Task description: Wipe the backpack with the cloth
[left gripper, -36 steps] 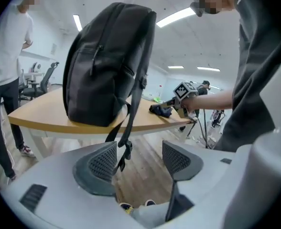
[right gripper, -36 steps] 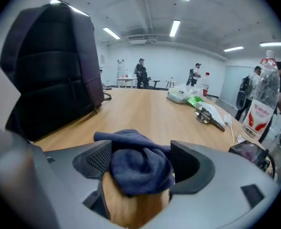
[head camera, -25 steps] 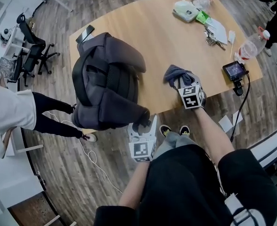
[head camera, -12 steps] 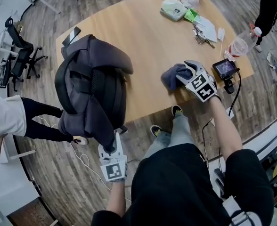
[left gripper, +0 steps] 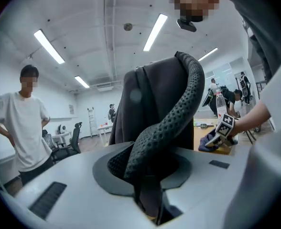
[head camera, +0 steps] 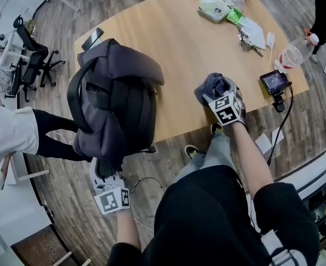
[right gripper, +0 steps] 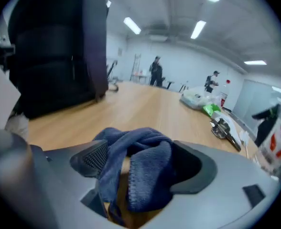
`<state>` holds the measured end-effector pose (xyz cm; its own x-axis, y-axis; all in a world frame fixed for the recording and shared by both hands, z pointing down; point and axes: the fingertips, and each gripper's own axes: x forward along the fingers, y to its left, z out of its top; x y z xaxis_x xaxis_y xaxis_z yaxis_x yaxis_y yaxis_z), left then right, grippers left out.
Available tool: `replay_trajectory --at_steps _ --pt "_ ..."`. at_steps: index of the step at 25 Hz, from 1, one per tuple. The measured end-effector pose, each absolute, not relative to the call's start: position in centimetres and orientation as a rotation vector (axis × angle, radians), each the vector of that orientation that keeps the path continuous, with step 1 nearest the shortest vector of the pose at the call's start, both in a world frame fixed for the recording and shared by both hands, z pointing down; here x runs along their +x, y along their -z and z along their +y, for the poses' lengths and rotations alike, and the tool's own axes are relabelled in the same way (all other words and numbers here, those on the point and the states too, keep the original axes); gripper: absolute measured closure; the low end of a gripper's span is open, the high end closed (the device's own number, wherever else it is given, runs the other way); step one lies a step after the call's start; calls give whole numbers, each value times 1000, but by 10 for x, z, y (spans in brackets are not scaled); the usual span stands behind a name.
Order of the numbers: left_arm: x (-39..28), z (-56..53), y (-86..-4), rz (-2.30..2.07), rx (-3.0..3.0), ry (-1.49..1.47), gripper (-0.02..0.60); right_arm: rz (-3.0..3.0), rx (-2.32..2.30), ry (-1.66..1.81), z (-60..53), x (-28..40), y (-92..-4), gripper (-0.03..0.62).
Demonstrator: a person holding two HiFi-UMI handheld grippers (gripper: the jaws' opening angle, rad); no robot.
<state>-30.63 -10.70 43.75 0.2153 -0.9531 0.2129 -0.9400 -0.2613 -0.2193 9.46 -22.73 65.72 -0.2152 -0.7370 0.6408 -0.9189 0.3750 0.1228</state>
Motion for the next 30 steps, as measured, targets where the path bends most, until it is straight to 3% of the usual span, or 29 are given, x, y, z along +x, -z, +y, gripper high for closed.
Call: replay_trajectory --at_steps 2,3,4,5,7,11,14,21,30 --pt "-308 -109 -436 1892 -2429 449 491 -2004 1498 -416 -231 103 -666 208" --pt "-308 -109 -436 1889 -2432 443 491 -1999 1514 -409 -230 107 -666 405" --pt "-308 -110 -436 1882 -2436 438 491 -2011 1515 -400 -228 107 -664 486" --pt "-308 -110 -436 1874 -2439 434 491 -2069 1511 -408 -225 100 -656 500" --pt "-309 -112 -437 1857 -2446 428 491 -2346 1496 -400 -210 58 -614 505" --pt "-311 -119 -437 1853 -2457 414 491 -3054 1238 -68 -142 -94 -485 507" --pt "-317 -119 -437 1888 -2460 383 491 -3130 1193 -119 -116 -168 -464 507" --pt "-321 -118 -439 1885 -2473 334 494 -3161 1530 -552 -186 -127 -469 507" --pt "-319 -121 -440 1852 -2474 309 494 -3192 1220 -652 -333 -113 -467 507"
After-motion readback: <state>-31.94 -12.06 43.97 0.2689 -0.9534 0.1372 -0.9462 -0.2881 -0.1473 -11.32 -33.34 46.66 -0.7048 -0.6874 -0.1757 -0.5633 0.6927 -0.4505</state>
